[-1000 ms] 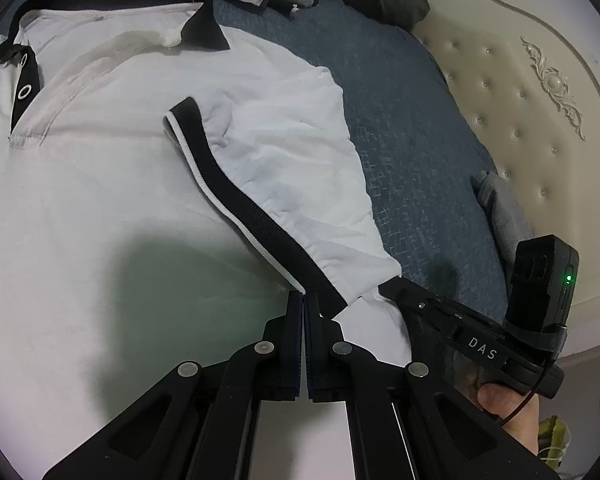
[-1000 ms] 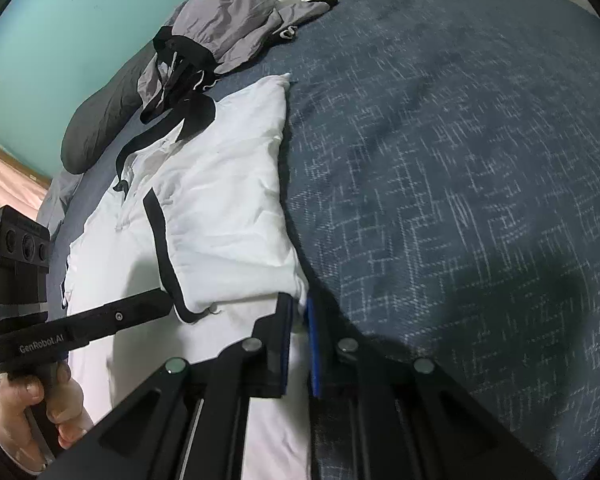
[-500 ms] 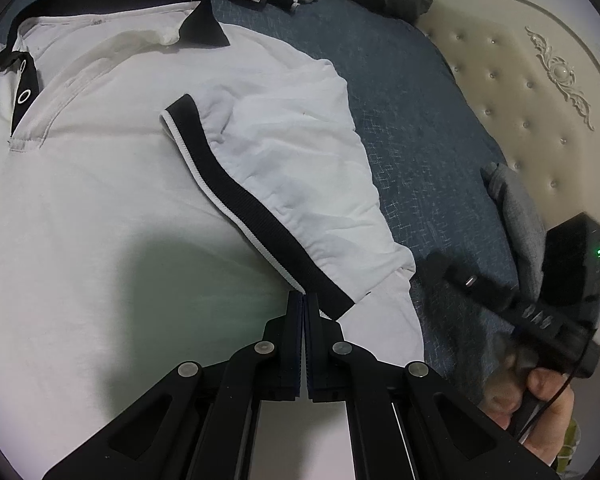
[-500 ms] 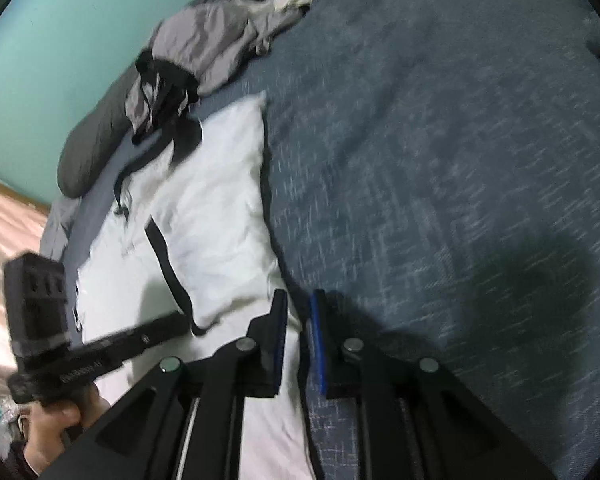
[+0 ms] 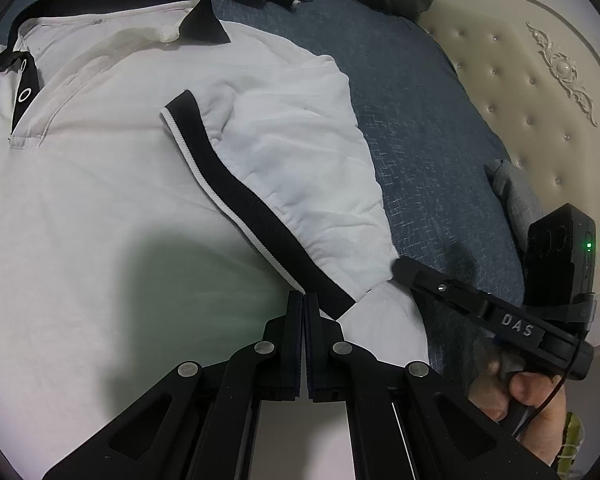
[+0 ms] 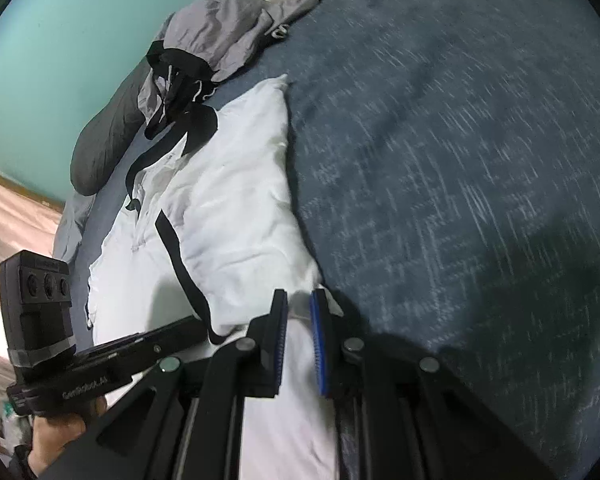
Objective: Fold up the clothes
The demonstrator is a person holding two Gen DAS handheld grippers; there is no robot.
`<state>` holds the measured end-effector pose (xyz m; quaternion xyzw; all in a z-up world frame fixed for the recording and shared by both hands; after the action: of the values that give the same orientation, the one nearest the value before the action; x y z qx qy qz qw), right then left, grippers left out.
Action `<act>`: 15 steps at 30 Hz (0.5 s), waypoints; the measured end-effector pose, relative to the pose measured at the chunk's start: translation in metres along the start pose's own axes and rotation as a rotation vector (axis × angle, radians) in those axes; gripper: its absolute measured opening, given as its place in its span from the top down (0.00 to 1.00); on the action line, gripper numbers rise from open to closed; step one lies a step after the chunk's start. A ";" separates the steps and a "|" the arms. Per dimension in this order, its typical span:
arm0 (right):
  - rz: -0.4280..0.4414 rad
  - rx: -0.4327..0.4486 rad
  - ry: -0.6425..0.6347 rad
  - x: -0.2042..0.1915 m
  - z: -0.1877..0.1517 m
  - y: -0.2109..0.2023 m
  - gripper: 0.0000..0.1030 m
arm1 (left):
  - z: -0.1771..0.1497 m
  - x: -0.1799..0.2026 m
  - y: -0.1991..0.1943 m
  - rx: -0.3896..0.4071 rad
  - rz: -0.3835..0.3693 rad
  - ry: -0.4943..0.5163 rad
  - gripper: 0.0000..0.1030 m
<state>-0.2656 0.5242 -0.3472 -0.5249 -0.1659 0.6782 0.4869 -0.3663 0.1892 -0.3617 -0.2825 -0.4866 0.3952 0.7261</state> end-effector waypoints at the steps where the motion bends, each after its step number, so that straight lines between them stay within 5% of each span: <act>1: -0.006 -0.005 0.004 0.001 0.001 -0.002 0.89 | 0.000 0.001 0.000 0.000 0.002 0.001 0.99; 7: 0.065 0.080 -0.011 -0.009 0.007 -0.018 0.89 | -0.001 0.003 0.002 0.002 0.006 0.000 0.99; 15: 0.035 -0.011 0.006 -0.004 -0.002 0.004 0.89 | -0.001 0.002 -0.002 0.018 0.002 -0.017 0.99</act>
<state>-0.2658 0.5179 -0.3488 -0.5324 -0.1591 0.6842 0.4724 -0.3642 0.1899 -0.3591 -0.2732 -0.4888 0.4027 0.7240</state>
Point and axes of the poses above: each gripper's, at about its wrist camera, not at the fingertips, and y roughly the way its jaws point, x to its right, z to its top, the point moved 1 cm from there along y, roughly the way its jaws point, and after that the axes turned 3 degrees about x, right-handed, at the moved point
